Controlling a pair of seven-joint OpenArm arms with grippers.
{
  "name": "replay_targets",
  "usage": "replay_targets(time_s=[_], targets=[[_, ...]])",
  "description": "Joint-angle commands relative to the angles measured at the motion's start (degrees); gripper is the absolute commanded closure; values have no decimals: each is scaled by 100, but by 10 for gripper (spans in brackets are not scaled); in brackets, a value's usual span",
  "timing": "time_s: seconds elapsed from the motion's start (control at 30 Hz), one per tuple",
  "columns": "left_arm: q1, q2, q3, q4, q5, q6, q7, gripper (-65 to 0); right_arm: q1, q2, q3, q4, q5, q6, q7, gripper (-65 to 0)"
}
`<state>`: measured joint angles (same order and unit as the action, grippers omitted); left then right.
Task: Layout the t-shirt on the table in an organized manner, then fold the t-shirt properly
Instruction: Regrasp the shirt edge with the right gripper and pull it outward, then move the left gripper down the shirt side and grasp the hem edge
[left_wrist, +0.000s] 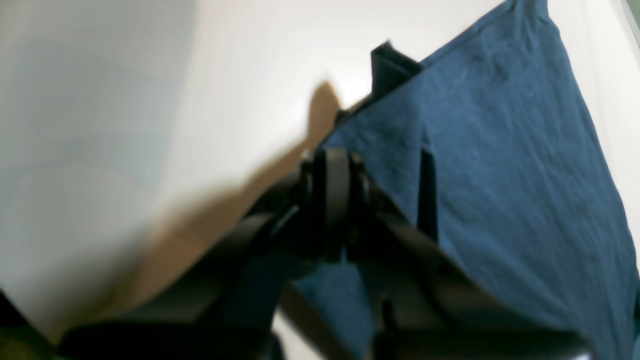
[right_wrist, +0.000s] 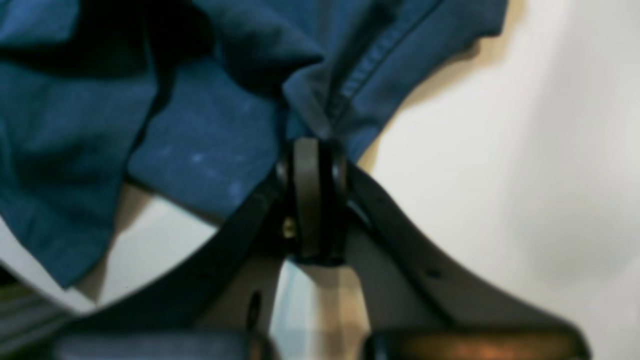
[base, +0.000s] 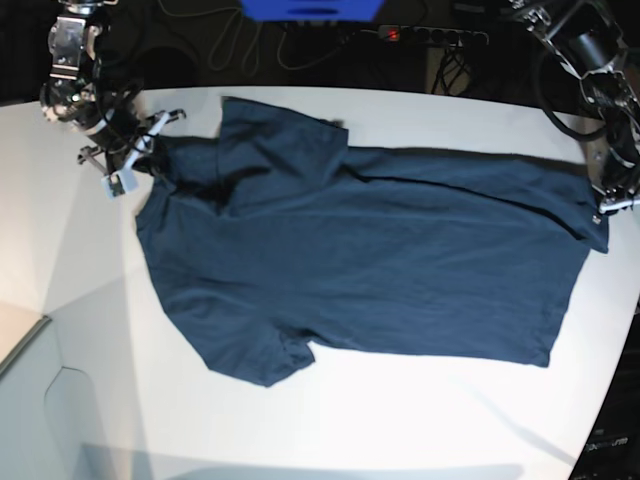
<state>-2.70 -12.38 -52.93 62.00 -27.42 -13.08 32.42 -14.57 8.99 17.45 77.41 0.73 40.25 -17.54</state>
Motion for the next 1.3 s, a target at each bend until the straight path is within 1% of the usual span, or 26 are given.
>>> replay_targets(time_s=[0.0,0.07,0.13,0.17,0.3,0.37,0.43,0.5,0.57,0.63,0.77,0.83,0.9,0.97,1.1,1.23,1.27], targets=[[-25,-120,-22,117,-67,-33,-108,-1,-95,54,17,149,-69,-25,-61,0],[46,-120,-22,117,-76,-33,-108,-1,-200,10,17,255,-69,-25,-70,0],[46,-120,-22,117,-76,-33,-108,-1,-227,10,17,281,-69,-25,-70,-41],[46,-129,-22,117,-76,-33,-108,-1,-227,10,17,281,-69,-25,-70,-69],[46,-129,-22,126,-76,-33,-108,-9,-306,19,35,571,-60,-25,-70,-221],[46,-129,-22,126,-76,-33,-108,-50,-420,-25,193,932,-42,-25,-70,-284],[46,-129,-22,126,-76,-33,-108,-128,-438,-236,404,1284,-42,-25,-70,-326],[46,-129,-22,213,-76,-33,-108,-208,-429,-429,642,1538,-42,-25,-70,-336],[81,-120,-30,442,-76,-24,-108,-263,-420,-535,756,1688,-42,-25,-70,-336],[195,-102,-30,732,-76,-24,-108,-293,-420,-570,747,1776,-42,-25,-70,-336],[318,-76,-30,1242,-76,-15,-108,-296,-420,-605,747,1802,-42,-25,-70,-336],[318,-76,-30,1286,-76,-15,-108,-296,-394,-658,738,1802,-42,-25,-70,-336],[283,-85,-30,1277,-76,-15,-108,-296,-359,-640,738,1802,-42,-25,-70,-339],[222,-102,-4,1277,-76,-6,-108,-300,-112,-640,738,1776,-42,-25,-61,-340],[-192,-85,31,1242,-23,-6,-108,-303,503,-614,738,1530,-60,-25,-70,-341],[-658,-146,576,706,-14,11,-152,-303,1417,-570,738,879,-78,-25,-70,-349],[-833,-226,708,486,-14,20,-152,-303,1655,-508,738,642,-78,-25,-70,-356]])
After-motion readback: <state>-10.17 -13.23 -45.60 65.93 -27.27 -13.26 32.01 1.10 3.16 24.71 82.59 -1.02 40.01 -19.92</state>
